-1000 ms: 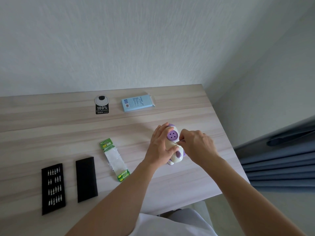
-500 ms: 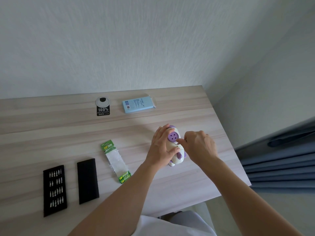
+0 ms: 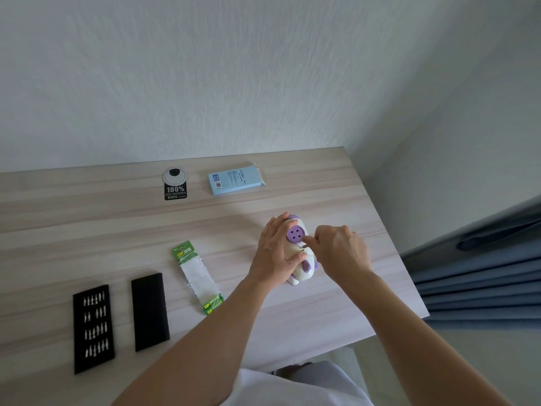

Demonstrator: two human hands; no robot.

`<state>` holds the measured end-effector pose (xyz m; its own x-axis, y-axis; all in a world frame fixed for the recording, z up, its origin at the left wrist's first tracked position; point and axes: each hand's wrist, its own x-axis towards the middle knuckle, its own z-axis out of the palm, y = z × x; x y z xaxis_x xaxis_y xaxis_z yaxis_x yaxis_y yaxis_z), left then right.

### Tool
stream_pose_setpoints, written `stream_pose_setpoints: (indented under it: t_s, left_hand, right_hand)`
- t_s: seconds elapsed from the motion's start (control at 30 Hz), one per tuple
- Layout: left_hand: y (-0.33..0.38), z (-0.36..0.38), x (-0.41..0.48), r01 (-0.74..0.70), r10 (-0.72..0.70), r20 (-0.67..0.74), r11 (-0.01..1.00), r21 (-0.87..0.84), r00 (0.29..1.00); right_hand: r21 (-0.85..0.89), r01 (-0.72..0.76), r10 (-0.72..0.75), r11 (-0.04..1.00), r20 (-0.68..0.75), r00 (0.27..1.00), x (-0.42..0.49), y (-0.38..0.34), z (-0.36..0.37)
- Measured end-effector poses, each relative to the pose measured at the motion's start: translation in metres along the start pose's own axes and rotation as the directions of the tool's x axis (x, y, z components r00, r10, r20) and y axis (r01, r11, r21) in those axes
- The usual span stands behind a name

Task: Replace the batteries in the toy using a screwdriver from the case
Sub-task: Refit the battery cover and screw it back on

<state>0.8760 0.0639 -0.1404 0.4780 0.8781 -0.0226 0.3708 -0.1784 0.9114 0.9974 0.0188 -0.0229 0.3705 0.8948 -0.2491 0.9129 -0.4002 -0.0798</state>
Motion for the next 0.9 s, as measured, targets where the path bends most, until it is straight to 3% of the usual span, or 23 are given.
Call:
stream_pose_setpoints:
  t_s: [0.1,0.3,0.5,0.7,0.83,0.9]
  left_hand:
    - [0.000,0.000,0.000,-0.005,0.005,0.006,1.000,0.005,1.000]
    - [0.003,0.000,-0.001,0.001,-0.001,-0.009,1.000,-0.004,1.000]
    - [0.002,0.000,0.000,-0.001,0.001,0.004,1.000,0.005,1.000]
    - [0.005,-0.004,-0.001,0.035,-0.035,0.018,0.999,-0.004,0.999]
    - [0.009,-0.004,-0.001,0.062,-0.061,0.037,0.998,-0.007,0.997]
    - [0.011,-0.004,-0.001,0.054,-0.054,0.037,0.999,0.009,0.998]
  right_hand:
    - [0.103,0.100,-0.105,0.990,0.047,0.993,-0.005,0.003,-0.001]
    - [-0.112,0.026,-0.028,0.993,-0.011,1.000,0.003,-0.001,-0.004]
    - [-0.029,0.130,-0.129,0.991,0.037,0.991,0.003,-0.001,-0.002]
    - [-0.017,-0.024,0.024,1.000,-0.021,1.000,0.001,0.004,0.003]
    - [0.066,0.090,-0.088,0.994,-0.025,0.996,-0.006,0.006,0.005]
    - [-0.012,0.172,-0.172,0.985,-0.020,0.985,-0.003,0.006,0.005]
